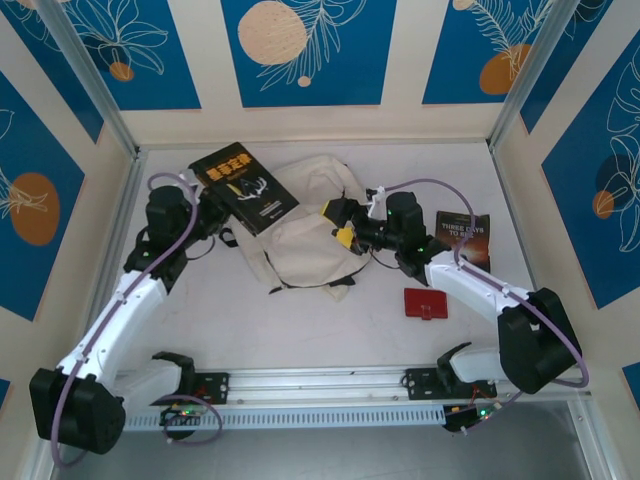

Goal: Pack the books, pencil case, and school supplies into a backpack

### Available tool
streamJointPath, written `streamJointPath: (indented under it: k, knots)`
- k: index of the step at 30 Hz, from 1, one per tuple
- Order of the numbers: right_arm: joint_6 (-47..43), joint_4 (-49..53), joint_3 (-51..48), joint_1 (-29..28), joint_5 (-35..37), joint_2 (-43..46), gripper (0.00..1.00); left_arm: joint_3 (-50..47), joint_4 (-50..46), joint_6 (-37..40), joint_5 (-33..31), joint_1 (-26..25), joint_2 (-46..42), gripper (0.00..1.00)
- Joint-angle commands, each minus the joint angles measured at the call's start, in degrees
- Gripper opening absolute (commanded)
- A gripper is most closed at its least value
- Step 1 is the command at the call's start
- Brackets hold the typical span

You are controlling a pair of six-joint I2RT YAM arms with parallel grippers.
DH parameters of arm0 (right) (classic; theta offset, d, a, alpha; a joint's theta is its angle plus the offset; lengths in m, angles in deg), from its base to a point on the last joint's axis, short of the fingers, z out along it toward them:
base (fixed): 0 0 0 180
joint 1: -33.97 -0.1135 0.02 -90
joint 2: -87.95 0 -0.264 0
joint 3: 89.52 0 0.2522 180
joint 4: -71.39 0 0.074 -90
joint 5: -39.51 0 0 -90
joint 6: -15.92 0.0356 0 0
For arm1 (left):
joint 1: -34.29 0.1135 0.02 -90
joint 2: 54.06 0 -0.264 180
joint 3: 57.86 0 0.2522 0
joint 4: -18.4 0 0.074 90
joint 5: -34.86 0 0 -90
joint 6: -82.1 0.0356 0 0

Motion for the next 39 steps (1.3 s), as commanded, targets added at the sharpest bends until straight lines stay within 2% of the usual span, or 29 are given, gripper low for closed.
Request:
streamJointPath:
  k: [1, 6, 13, 23, 28, 33, 39]
  knots:
    - [9.1, -14.3, -1.2, -1.4, -1.5, -1.3, 1.0, 1.0, 11.5, -0.6, -2.5, -3.8, 0.6, 0.06]
    - [17.6, -25.6, -2.1, -3.3, -1.7, -6.1, 1.0, -1.0, 17.5, -2.8, -3.7, -6.6, 2.1, 0.06]
    - [23.5, -33.7, -2.0, -5.1, -0.5, -10.9, 1.0, -1.0, 18.6, -2.7, -5.3, -8.6, 2.8, 0.06]
    - [29.0, -42.7, -0.4, -8.2, 2.7, -16.7, 0.88, -2.8, 20.2, -3.7, -7.1, -9.8, 3.0, 0.06]
    - [28.6, -43.0, 0.5, -7.7, 2.2, -17.0, 0.73, -0.7, 15.5, -0.6, -5.9, -9.8, 2.2, 0.06]
    - [28.4, -42.9, -0.1, -7.9, 3.2, -16.7, 0.58, -0.8, 12.6, 1.2, -7.5, -9.8, 0.6, 0.07]
    - [27.7, -44.7, 0.1, -7.4, 3.3, -16.9, 0.34, -1.5, 11.9, 0.9, -7.3, -9.8, 0.7, 0.07]
